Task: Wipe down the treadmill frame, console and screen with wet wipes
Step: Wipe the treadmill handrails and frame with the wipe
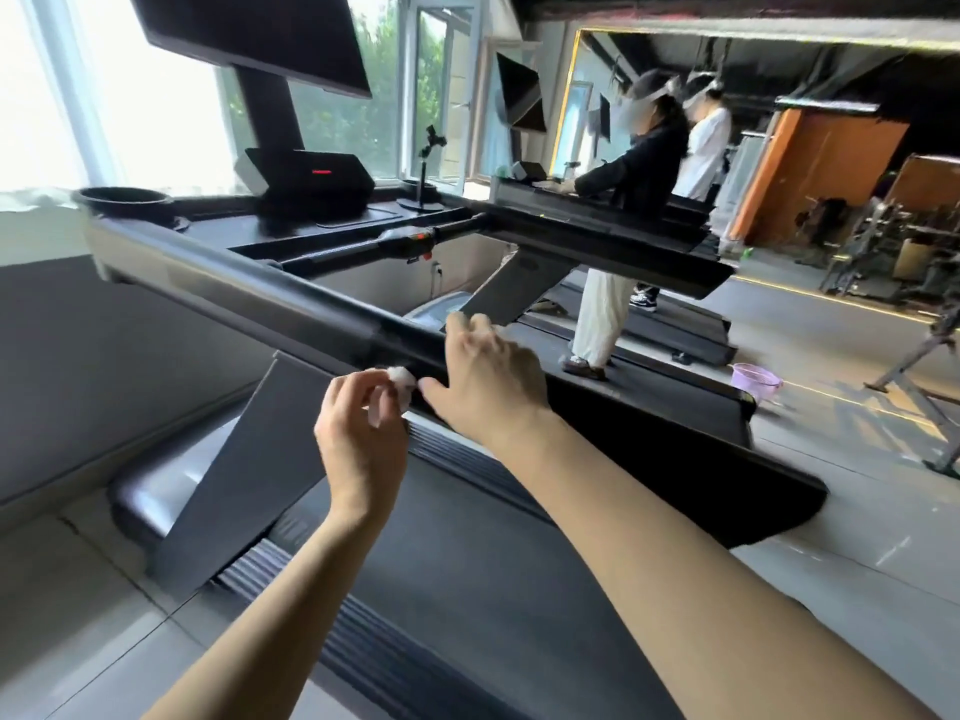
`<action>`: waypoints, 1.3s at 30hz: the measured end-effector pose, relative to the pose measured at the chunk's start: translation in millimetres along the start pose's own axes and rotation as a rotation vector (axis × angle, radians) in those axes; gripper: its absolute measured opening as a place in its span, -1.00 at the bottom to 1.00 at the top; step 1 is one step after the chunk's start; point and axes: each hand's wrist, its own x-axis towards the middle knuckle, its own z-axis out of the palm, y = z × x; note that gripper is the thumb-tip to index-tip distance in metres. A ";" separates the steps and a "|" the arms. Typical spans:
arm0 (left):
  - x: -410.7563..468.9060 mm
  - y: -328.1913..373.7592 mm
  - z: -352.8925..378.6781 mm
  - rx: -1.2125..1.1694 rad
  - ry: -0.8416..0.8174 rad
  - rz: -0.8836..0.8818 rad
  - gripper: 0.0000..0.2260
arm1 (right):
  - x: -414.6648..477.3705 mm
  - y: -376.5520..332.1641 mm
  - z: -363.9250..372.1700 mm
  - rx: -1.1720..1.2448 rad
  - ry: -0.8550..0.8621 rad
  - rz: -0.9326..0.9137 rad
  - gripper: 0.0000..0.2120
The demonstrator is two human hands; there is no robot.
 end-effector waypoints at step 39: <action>84.4 -53.6 -7.2 -0.048 0.165 -0.569 -0.92 | -0.4 -9.3 24.1 -0.230 0.239 -0.008 -0.43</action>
